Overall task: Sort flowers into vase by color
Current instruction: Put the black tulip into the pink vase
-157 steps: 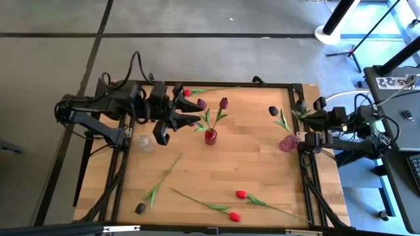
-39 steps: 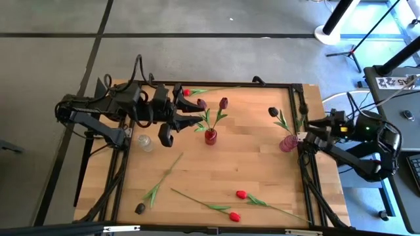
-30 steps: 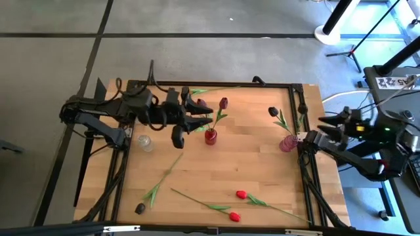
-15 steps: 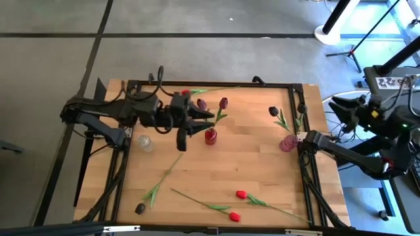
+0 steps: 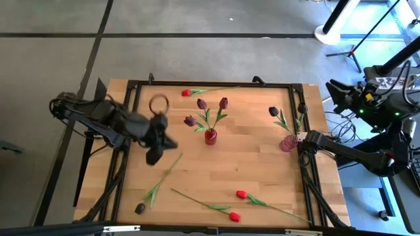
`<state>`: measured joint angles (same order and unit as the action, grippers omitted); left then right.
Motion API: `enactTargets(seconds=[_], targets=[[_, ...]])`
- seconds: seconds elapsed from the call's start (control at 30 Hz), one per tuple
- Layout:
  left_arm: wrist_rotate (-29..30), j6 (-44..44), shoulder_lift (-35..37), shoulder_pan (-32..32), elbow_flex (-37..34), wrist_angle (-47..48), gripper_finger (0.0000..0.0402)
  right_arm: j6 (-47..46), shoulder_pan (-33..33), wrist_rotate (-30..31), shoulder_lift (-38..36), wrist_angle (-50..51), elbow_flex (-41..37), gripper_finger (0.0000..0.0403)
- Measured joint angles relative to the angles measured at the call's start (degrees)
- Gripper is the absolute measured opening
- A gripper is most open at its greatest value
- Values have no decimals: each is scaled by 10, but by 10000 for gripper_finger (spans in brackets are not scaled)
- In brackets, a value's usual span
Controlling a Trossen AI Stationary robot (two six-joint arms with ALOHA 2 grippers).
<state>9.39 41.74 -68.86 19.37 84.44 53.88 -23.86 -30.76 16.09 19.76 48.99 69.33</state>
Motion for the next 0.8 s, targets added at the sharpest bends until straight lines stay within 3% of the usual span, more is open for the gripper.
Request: enactTargets(seconds=[0.17,0.33,0.57,0.8], targets=[[-40,209,-26,54,0,154,22,16,0,5,0,-25,0,195],[-49,344,-65,117,0,228,48,31,0,19,8,-25,0,195],[-131,469,-106,127,-75,209,130,51,0,8,13,-24,0,195],[-254,563,-151,134,-213,23,157,105,0,8,13,-25,0,195]])
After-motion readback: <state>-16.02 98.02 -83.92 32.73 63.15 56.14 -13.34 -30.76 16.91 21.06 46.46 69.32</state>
